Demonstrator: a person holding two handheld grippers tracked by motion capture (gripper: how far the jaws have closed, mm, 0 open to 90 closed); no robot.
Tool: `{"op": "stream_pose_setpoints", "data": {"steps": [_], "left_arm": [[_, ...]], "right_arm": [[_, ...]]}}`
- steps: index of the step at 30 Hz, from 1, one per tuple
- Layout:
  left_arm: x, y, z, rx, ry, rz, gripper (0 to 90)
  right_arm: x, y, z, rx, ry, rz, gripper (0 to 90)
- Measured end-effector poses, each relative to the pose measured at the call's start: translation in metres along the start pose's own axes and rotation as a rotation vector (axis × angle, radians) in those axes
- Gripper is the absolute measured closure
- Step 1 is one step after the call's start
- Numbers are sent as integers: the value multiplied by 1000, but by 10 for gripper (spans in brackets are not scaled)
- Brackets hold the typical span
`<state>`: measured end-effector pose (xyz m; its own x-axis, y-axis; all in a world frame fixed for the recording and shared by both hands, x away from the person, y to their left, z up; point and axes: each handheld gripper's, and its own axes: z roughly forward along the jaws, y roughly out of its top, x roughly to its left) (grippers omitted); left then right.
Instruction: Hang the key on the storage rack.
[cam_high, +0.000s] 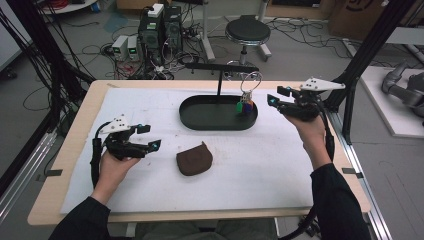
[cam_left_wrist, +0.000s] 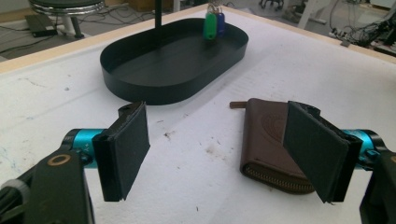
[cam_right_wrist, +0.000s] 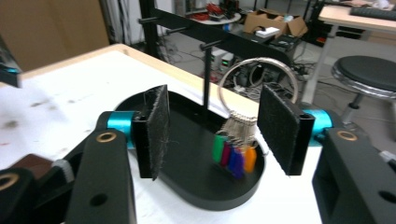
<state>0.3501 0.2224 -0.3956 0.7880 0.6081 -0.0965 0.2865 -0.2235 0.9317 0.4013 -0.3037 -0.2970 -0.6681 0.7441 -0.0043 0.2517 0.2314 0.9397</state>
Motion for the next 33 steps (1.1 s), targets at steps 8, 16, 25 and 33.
{"op": "stream_pose_setpoints", "data": {"steps": [8, 16, 25, 33], "left_arm": [[-2, -4, 1, 4, 29, 3, 228], [-9, -6, 0, -1, 38, 32, 228], [-10, -7, -8, -21, 68, 55, 228], [-11, -6, -11, -23, 105, 68, 228]], "right_arm": [[10, -27, -23, -28, 18, 7, 395], [23, -59, -36, -26, 31, 13, 361], [31, -94, -38, 20, 50, 43, 337], [35, -110, -39, 38, 38, 56, 293]]}}
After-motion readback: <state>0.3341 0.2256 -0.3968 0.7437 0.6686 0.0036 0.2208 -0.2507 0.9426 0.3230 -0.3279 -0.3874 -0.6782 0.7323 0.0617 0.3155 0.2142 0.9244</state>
